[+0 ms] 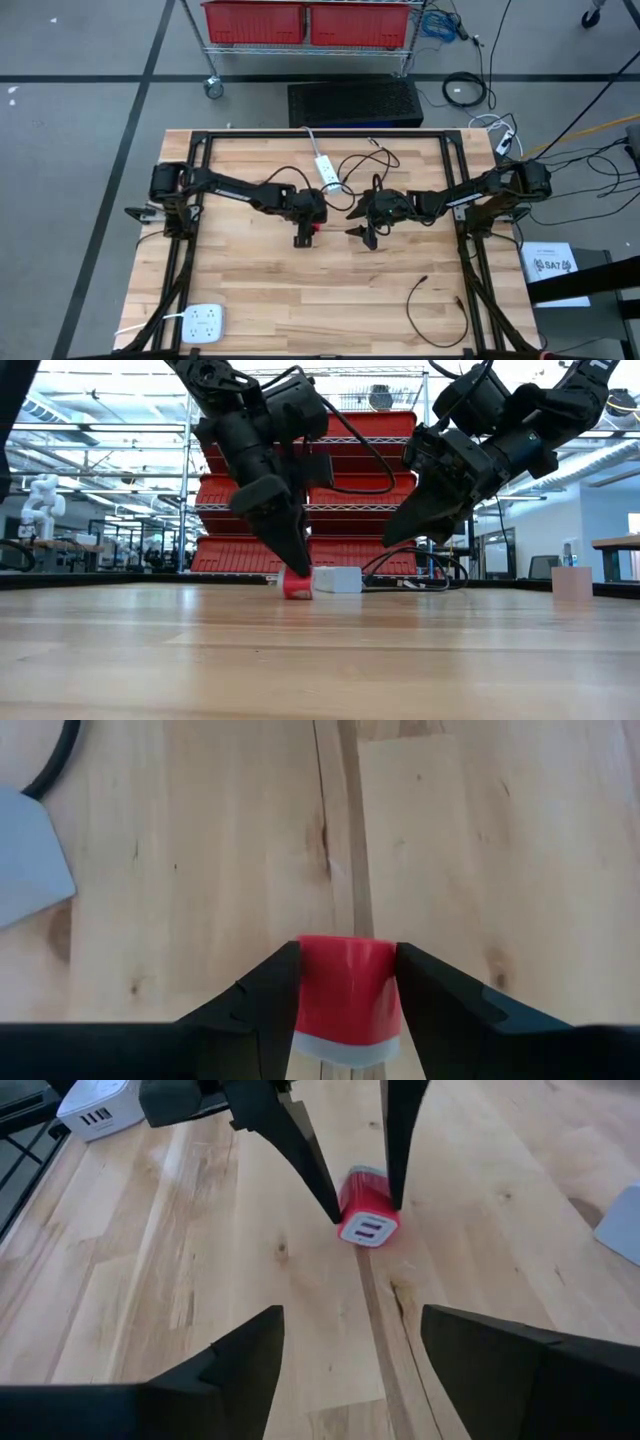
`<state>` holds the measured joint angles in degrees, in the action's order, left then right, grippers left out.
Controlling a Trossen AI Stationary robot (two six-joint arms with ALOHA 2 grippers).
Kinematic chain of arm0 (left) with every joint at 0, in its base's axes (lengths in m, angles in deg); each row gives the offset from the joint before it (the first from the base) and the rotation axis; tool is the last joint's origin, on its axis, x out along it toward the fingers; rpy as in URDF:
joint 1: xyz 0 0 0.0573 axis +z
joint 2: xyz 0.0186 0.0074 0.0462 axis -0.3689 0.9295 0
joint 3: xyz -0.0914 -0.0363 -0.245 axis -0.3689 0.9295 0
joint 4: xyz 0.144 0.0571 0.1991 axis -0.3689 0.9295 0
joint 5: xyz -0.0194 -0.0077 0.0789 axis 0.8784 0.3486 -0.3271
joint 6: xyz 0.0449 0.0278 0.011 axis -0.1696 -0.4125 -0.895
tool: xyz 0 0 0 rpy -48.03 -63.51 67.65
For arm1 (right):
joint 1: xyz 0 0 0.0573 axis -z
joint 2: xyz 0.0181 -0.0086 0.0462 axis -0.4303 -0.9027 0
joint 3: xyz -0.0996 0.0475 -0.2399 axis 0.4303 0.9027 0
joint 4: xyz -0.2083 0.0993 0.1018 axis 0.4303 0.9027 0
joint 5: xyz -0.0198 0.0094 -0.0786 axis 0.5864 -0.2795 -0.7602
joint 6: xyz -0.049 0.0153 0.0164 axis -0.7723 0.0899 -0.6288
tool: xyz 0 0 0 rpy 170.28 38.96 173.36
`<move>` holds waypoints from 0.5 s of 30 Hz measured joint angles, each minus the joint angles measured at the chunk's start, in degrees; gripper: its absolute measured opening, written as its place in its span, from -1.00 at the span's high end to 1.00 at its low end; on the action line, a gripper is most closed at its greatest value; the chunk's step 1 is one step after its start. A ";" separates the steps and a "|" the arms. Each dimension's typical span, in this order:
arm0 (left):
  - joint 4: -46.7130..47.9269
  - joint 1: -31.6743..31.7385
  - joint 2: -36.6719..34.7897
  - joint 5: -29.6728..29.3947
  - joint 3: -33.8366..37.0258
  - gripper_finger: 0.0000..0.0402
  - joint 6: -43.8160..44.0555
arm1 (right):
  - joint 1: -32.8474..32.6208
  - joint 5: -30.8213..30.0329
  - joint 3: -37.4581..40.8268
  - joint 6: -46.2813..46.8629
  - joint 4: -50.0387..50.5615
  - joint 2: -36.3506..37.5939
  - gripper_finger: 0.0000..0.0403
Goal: Insert USB
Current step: Insert the pink charger adapter into the top white outlet extension
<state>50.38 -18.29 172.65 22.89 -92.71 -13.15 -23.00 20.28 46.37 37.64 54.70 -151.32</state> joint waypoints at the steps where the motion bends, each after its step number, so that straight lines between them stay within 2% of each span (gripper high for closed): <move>1: -0.23 0.00 0.31 0.13 -0.06 0.16 0.00 | 0.00 0.00 0.00 0.00 -0.02 0.00 -0.15; 10: -0.06 0.00 0.79 0.21 -0.06 0.17 0.02 | 0.00 0.00 -0.02 -0.23 -0.09 0.00 -0.15; 15: 0.12 -0.34 1.96 2.92 -0.02 0.32 0.04 | 0.00 0.00 -0.02 -0.24 -0.09 0.00 -0.15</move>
<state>50.50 -18.64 174.61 25.80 -92.73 -13.11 -23.00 20.28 46.35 37.40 54.61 -151.32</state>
